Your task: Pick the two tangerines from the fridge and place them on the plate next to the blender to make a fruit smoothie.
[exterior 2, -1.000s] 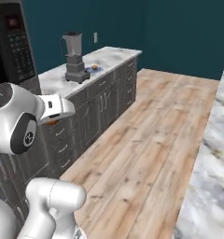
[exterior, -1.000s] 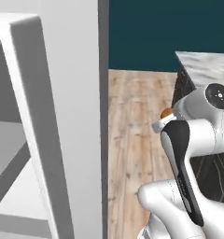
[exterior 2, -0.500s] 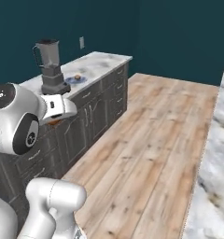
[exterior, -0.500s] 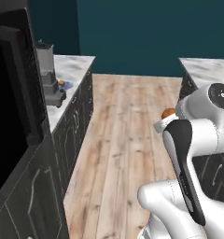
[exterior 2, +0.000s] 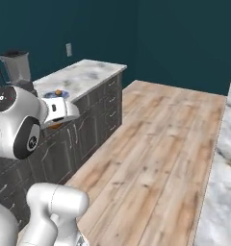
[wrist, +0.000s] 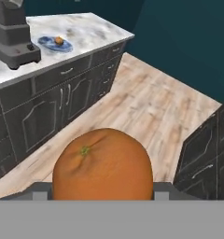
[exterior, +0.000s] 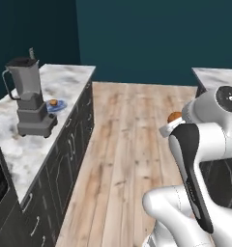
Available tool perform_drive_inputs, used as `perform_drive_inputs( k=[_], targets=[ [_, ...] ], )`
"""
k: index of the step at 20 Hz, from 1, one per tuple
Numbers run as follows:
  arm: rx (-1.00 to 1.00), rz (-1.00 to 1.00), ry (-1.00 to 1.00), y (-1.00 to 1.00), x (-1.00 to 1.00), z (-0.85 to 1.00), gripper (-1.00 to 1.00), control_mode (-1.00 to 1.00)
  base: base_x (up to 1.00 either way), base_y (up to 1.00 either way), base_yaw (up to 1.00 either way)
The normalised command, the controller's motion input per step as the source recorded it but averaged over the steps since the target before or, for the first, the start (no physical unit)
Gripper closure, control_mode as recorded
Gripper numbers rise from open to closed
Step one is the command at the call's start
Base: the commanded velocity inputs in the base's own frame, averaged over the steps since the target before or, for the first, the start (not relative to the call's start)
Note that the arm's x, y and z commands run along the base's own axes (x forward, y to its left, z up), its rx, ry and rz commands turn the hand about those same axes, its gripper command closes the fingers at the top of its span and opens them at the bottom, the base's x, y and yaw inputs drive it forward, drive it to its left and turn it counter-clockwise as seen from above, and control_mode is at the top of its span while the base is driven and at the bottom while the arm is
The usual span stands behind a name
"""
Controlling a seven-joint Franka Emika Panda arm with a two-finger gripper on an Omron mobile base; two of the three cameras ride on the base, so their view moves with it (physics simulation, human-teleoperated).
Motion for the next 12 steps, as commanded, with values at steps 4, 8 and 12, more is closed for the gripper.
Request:
perform_drive_inputs(
  k=[4,8,12],
  targets=[
    [0.00,0.00,0.00,0.00,0.00,0.00,1.00,1.00,1.00,0.05,0.08],
    [0.00,0.00,0.00,0.00,0.00,0.00,1.00,1.00,1.00,0.03,0.24],
    [0.00,0.00,0.00,0.00,0.00,0.00,1.00,1.00,1.00,0.00,0.51]
  ],
)
